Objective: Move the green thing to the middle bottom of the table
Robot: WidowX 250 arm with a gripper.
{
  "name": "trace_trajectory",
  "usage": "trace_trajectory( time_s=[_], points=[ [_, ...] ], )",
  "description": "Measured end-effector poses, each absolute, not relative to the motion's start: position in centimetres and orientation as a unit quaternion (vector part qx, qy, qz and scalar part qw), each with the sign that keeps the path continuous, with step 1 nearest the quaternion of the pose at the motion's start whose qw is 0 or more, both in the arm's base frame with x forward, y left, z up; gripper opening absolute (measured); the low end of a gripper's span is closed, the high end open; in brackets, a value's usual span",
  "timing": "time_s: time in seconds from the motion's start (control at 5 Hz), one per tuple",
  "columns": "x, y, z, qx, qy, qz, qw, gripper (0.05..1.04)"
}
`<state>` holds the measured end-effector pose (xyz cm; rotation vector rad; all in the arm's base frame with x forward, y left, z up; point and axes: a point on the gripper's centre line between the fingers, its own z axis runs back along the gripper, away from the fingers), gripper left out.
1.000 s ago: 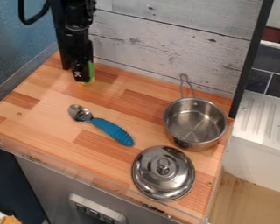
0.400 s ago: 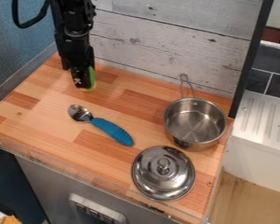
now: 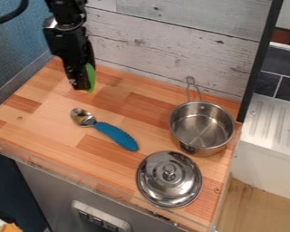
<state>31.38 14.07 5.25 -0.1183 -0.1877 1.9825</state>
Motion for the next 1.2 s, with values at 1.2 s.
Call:
trace_trajectory(
  time_s=[1.2],
  points=[
    [22.0, 5.8, 1.1, -0.008, -0.033, 0.716, 0.698, 0.723]
  ],
)
